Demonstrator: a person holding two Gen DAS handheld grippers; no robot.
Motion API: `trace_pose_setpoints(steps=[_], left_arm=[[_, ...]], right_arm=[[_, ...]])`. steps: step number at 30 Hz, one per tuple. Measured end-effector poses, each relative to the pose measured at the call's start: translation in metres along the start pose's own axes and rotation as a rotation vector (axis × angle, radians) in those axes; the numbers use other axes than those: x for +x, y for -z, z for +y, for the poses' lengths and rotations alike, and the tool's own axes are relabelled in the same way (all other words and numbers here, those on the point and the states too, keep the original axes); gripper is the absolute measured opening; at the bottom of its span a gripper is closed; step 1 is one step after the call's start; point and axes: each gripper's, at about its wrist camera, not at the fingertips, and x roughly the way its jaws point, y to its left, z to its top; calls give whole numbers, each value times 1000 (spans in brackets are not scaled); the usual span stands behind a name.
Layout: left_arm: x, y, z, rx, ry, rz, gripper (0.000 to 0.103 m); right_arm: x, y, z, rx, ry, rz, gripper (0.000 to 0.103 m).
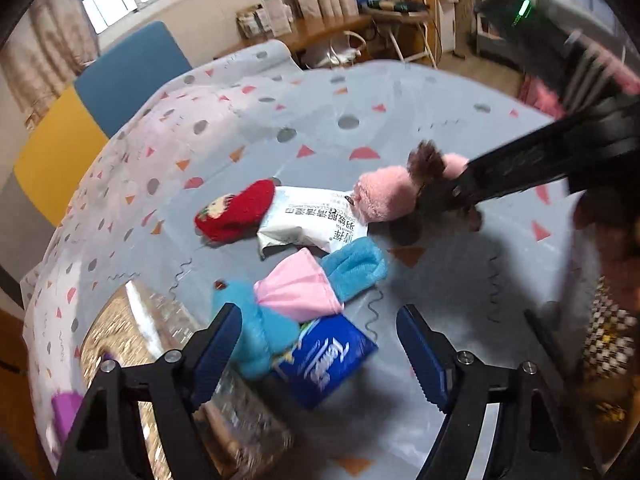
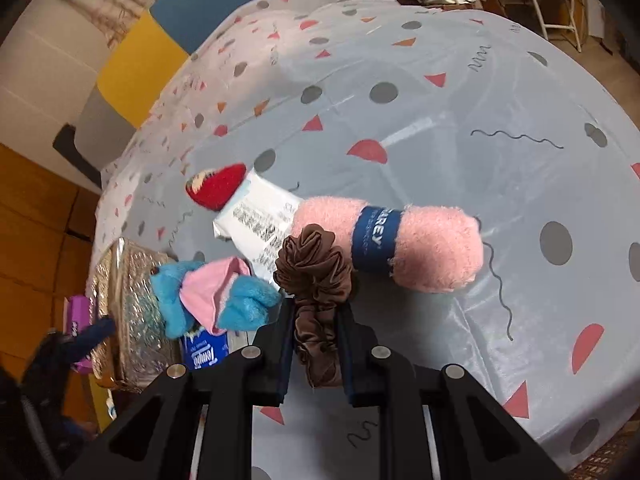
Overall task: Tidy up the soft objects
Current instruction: 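Close the right tool on the brown satin scrunchie, then grasp the blue-and-pink plush toy with the left tool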
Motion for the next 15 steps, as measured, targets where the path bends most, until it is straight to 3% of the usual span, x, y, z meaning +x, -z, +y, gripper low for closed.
trace_pose_setpoints(steps=[8, 10, 11, 15], left_arm=[[63, -19, -7, 50, -53, 106, 81], [75, -21, -5, 30, -52, 134, 63], [79, -22, -3, 17, -56, 135, 41], [70, -26, 16, -91, -24, 76, 17]], right_arm=[[4, -5, -4, 34, -32, -20, 20], [4, -5, -5, 35, -36, -19, 20], [4, -6, -5, 36, -36, -18, 21], [5, -5, -4, 30, -39, -14, 21]])
